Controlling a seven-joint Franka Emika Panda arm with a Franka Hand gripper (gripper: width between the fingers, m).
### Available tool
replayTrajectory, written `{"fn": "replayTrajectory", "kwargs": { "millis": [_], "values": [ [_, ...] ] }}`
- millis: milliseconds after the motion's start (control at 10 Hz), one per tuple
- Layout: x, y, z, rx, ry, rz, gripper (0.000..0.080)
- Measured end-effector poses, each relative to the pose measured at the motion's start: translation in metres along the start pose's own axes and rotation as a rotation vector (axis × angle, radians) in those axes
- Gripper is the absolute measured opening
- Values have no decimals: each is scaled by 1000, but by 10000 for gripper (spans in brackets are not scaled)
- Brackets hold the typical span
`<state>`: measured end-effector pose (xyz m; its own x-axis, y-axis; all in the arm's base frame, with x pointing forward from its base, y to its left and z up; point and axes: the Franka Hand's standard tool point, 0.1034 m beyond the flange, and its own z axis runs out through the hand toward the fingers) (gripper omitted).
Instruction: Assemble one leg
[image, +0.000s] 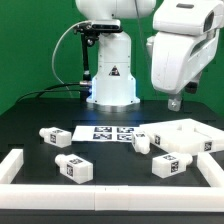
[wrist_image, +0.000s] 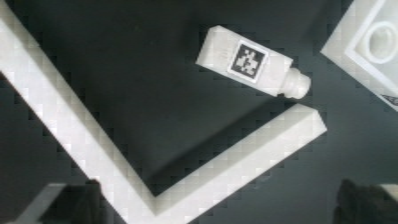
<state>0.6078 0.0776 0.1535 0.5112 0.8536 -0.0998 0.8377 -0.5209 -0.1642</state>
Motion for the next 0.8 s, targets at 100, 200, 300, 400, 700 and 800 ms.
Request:
{"fn": "replayTrajectory", "kwargs": {
  "millis": [100,200,300,400,700,800],
  "values": [
    [0,0,0,0,0,0,649],
    [0,0,0,0,0,0,649],
    [0,0,0,0,-1,-1,649],
    [0,0,1,0,-1,-1,649],
    [-6,1,19,-45,40,13,649],
    [-11,1,32,-56,52,21,649]
  ]
}}
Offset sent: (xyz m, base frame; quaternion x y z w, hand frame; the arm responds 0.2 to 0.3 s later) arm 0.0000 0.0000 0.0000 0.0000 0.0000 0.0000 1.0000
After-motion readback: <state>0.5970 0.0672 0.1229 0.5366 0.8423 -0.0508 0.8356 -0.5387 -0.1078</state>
